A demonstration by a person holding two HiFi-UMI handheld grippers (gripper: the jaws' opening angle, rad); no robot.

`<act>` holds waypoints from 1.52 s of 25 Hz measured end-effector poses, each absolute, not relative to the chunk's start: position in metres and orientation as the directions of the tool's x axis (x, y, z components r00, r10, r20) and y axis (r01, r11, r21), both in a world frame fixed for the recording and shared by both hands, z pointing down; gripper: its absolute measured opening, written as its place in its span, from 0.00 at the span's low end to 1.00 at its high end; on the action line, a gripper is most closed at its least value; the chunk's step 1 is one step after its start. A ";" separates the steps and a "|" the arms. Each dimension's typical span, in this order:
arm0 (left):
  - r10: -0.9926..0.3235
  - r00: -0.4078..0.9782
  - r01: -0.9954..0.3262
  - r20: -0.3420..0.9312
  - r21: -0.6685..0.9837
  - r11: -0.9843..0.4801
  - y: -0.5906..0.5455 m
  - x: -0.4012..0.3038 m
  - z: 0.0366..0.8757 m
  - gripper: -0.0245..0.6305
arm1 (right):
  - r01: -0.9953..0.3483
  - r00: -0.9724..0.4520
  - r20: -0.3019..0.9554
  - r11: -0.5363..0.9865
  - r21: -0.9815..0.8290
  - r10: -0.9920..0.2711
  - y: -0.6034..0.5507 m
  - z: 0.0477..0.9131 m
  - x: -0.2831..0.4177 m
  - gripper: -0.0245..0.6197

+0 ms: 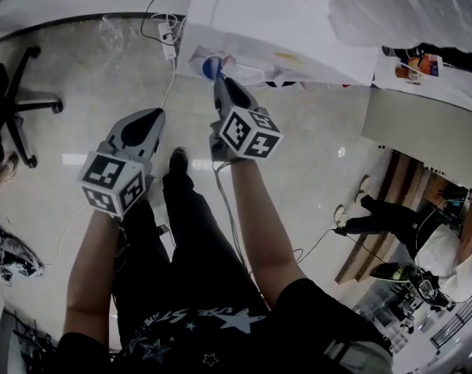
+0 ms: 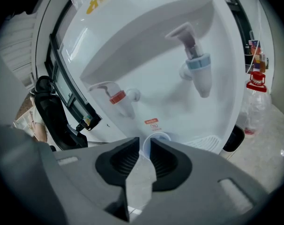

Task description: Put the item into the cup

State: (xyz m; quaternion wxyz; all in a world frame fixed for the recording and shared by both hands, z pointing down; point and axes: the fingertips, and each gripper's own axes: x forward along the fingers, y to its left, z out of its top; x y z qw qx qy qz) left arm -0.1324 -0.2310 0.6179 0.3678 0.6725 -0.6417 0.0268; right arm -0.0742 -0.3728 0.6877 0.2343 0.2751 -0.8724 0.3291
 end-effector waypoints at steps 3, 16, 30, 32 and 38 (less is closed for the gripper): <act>-0.845 0.190 -0.884 0.500 0.462 0.075 -0.226 -0.128 0.610 0.05 | -0.642 -0.735 0.587 0.627 -0.441 -0.340 -0.363 0.677 -0.063 0.15; -0.829 0.336 -0.884 0.447 0.455 -0.112 -0.166 -0.109 0.549 0.05 | -0.753 -0.657 0.540 0.486 -0.443 -0.526 -0.285 0.597 0.002 0.14; -0.792 0.478 -0.850 0.380 0.428 -0.308 -0.065 -0.089 0.474 0.05 | -0.820 -0.566 0.472 0.400 -0.409 -0.677 -0.159 0.494 0.047 0.07; -0.773 0.512 -0.836 0.374 0.422 -0.350 -0.051 -0.081 0.466 0.05 | -0.834 -0.541 0.464 0.377 -0.402 -0.702 -0.138 0.482 0.056 0.05; -0.722 0.586 -0.798 0.368 0.419 -0.433 -0.021 -0.065 0.446 0.05 | -0.860 -0.488 0.478 0.306 -0.409 -0.730 -0.080 0.463 0.077 0.04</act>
